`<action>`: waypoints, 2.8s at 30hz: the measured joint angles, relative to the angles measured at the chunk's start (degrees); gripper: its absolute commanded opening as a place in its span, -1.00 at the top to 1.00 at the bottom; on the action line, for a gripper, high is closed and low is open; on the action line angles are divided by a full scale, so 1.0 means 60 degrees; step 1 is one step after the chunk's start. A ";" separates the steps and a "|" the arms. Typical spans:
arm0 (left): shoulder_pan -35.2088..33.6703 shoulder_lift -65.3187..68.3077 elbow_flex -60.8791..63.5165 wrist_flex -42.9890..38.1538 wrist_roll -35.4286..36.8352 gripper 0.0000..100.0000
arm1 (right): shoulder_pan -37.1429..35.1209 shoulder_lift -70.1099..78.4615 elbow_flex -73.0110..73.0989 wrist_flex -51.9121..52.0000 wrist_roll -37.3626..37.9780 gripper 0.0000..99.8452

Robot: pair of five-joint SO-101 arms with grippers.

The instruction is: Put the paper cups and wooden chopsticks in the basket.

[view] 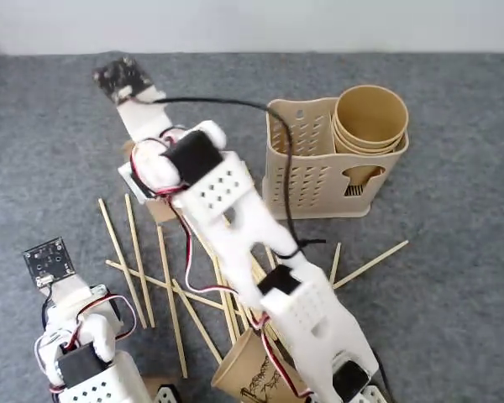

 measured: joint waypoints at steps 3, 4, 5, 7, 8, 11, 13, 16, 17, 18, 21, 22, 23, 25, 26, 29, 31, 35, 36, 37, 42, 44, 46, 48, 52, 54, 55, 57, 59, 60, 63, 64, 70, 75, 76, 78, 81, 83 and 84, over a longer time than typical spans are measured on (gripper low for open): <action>0.0000 0.0000 0.0000 0.0000 0.0000 0.97 | 0.0000 -0.1026 -0.0015 0.0000 0.0366 0.61; 0.0000 0.0000 0.0000 0.0000 0.0000 0.97 | 0.0044 -0.1348 -0.0015 0.0000 0.0527 0.61; 0.0000 0.0000 0.0000 0.0000 0.0000 0.97 | 0.0117 -0.1670 -0.0015 0.0000 0.0659 0.61; 0.0000 0.0000 0.0000 0.0000 0.0000 0.97 | 0.0352 -0.2286 -0.0015 0.0000 0.0923 0.61; 0.0000 0.0000 0.0000 0.0000 0.0000 0.97 | 0.0527 -0.2564 -0.0059 0.0015 0.1055 0.61; 0.0000 0.0000 0.0000 0.0000 0.0000 0.97 | 0.1216 -0.3370 -0.0103 0.0015 0.1363 0.61; 0.0000 0.0000 0.0000 0.0000 0.0000 0.97 | 0.1773 -0.3883 -0.0103 0.0015 0.1582 0.61; 0.0000 0.0000 0.0000 0.0000 0.0000 0.97 | 0.2564 -0.4659 -0.0103 0.0015 0.1890 0.61; 0.0000 0.0000 0.0000 0.0000 0.0000 0.97 | 0.2828 -0.4894 -0.0103 0.0015 0.1963 0.61; 0.0000 0.0000 0.0000 0.0000 0.0000 0.97 | 0.3106 -0.5128 -0.0103 0.0015 0.2007 0.61; 0.0000 0.0000 0.0000 0.0000 0.0000 0.97 | 0.4015 -0.5597 -0.0132 0.0015 0.2051 0.61; 0.0000 0.0000 0.0000 0.0000 0.0000 0.97 | 0.4308 -0.5685 -0.0176 0.0015 0.2051 0.61; 0.0000 0.0000 0.0000 0.0000 0.0000 0.97 | 0.4601 -0.5744 -0.0205 0.0015 0.2051 0.61; 0.0000 0.0000 0.0000 0.0000 0.0000 0.97 | 0.5201 -0.5832 -0.0220 0.0015 0.2051 0.61; 0.0000 0.0000 0.0000 0.0000 0.0000 0.97 | 0.5480 -0.5846 -0.0234 0.0015 0.2051 0.61; 0.0000 0.0000 0.0000 0.0000 0.0000 0.97 | 0.6110 -0.5993 -0.0249 0.0015 0.2051 0.61; 0.0000 0.0000 0.0000 0.0000 0.0000 0.97 | 0.6227 -0.6271 -0.0103 0.0015 0.2051 0.61; 0.0000 0.0000 0.0000 0.0000 0.0000 0.97 | 0.6198 -0.7487 0.1465 0.0015 0.2051 0.61; 0.0000 0.0000 0.0000 0.0000 0.0000 0.97 | 0.6198 -0.7853 0.2051 0.0015 0.2051 0.61; 0.0000 0.0000 0.0000 0.0000 0.0000 0.97 | 0.6198 -0.8205 0.2637 0.0015 0.2051 0.61; 0.0000 0.0000 0.0000 0.0000 0.0000 0.97 | 0.6374 -0.9304 0.5040 -0.0542 0.2051 0.61; 0.0000 0.0000 0.0000 0.0000 0.0000 0.97 | 0.6462 -0.9436 0.5758 -0.1070 0.2051 0.61; 0.0000 0.0000 0.0000 0.0000 0.0000 0.97 | 0.6520 -0.9480 0.6418 -0.1744 0.2051 0.61; 0.0000 0.0000 0.0000 0.0000 0.0000 0.97 | 0.6535 -0.9480 0.7136 -0.2388 0.2051 0.61; 0.0000 0.0000 0.0000 0.0000 0.0000 0.97 | 0.6549 -0.9480 0.8513 -0.3795 0.2051 0.61; 0.0000 0.0000 0.0000 0.0000 0.0000 0.97 | 0.6652 -0.9480 0.9128 -0.4571 0.2051 0.61; 0.0000 0.0000 0.0000 0.0000 0.0000 0.97 | 0.6711 -0.9480 0.9451 -0.4967 0.2051 0.61; 0.0000 0.0000 0.0000 0.0000 0.0000 0.97 | 0.6930 -0.9480 1.0183 -0.5802 0.2051 0.61; 0.0000 0.0000 0.0000 0.0000 0.0000 0.97 | 0.7077 -0.9480 1.0945 -0.6623 0.2051 0.61; 0.0000 0.0000 0.0000 0.0000 0.0000 0.97 | 0.7194 -0.9480 1.1355 -0.7048 0.2051 0.61; 0.0000 0.0000 0.0000 0.0000 0.0000 0.97 | 0.7516 -0.9480 1.2410 -0.8073 0.2051 0.61; 0.0000 0.0000 0.0000 0.0000 0.0000 0.97 | 0.7590 -0.9480 1.2718 -0.8293 0.2051 0.61; 0.0000 0.0000 0.0000 0.0000 0.0000 0.97 | 0.7590 -0.9480 1.3949 -0.9333 0.2051 0.60; 0.0000 0.0000 0.0000 0.0000 0.0000 0.97 | 0.7575 -0.9670 1.4418 -0.9363 0.2051 0.43; 0.0000 0.0000 0.0000 0.0000 0.0000 0.97 | 0.7560 -0.9773 1.4462 -0.9201 0.2051 0.35; 0.0000 0.0000 0.0000 0.0000 0.0000 0.97 | 0.7560 -1.0037 1.4476 -0.8777 0.2051 0.24; 0.0000 0.0000 0.0000 0.0000 0.0000 0.97 | 0.7502 -1.0564 1.4476 -0.8176 0.2051 0.22; 0.0000 0.0000 0.0000 0.0000 0.0000 0.97 | 0.7458 -1.0974 1.4476 -0.7941 0.2051 0.22; 0.0000 0.0000 0.0000 0.0000 0.0000 0.97 | 0.7370 -1.1179 1.4476 -0.7839 0.2051 0.22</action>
